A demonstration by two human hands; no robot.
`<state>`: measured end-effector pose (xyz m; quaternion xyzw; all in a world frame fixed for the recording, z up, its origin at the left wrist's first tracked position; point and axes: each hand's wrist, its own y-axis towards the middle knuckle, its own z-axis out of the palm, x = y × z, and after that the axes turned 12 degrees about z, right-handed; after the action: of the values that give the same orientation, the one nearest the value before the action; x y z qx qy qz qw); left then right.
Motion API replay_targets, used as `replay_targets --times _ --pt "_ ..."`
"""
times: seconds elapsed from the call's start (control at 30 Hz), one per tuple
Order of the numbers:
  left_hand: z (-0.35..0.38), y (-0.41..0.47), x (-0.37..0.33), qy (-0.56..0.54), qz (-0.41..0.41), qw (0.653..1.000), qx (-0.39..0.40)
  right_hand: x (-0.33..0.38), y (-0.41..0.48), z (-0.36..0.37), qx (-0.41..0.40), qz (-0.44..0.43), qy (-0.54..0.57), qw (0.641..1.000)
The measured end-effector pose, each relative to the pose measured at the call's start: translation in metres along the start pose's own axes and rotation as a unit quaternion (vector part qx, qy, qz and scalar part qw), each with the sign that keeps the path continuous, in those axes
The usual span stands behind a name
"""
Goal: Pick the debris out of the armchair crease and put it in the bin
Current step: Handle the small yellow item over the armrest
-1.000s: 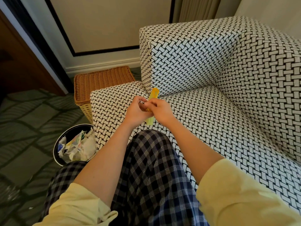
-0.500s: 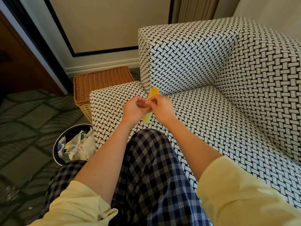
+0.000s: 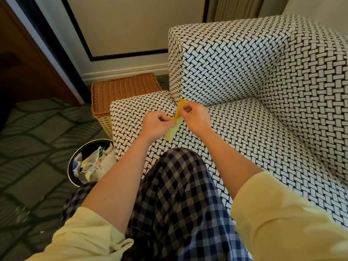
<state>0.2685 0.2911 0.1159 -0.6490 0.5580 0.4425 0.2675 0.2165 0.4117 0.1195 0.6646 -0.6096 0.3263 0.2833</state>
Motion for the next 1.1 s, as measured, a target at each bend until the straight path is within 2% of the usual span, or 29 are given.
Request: replay_targets --times 0.13,0.3,0.37,0.43,0.5,0.53,0.67,0.8,0.97,1.1 --pt "-0.025 0.002 0.009 0.014 0.003 1.000 0.027 -0.008 0.019 -0.005 -0.043 0.080 0.014 0.996" --pt "-0.034 0.005 0.019 0.005 -0.013 1.000 0.006 0.005 0.032 0.003 -0.025 0.111 0.011 0.993" --pt "-0.036 0.007 0.023 -0.018 -0.049 0.998 0.026 0.009 0.033 0.006 0.043 0.182 0.099 0.977" --pt "-0.038 0.007 0.028 -0.038 -0.095 0.992 0.073 0.013 0.029 0.003 0.171 0.263 0.148 0.938" --pt "-0.038 0.007 0.033 -0.050 -0.113 0.989 0.085 0.014 0.028 0.003 0.269 0.274 0.129 0.914" --pt "-0.037 0.007 0.036 -0.052 -0.109 0.990 0.069 0.014 0.029 0.005 0.288 0.263 0.127 0.912" --pt "-0.036 0.021 0.038 -0.039 -0.073 0.996 -0.028 0.014 0.046 0.016 0.252 0.246 0.176 0.919" --pt "-0.049 0.051 0.046 -0.007 -0.033 0.997 -0.069 0.022 0.070 0.033 0.206 0.235 0.230 0.922" --pt "-0.061 0.079 0.061 0.012 -0.047 0.988 -0.145 0.043 0.092 0.070 0.220 0.188 0.202 0.936" --pt "-0.072 0.110 0.076 0.023 -0.076 0.982 -0.172 0.052 0.115 0.100 0.177 0.150 0.172 0.957"
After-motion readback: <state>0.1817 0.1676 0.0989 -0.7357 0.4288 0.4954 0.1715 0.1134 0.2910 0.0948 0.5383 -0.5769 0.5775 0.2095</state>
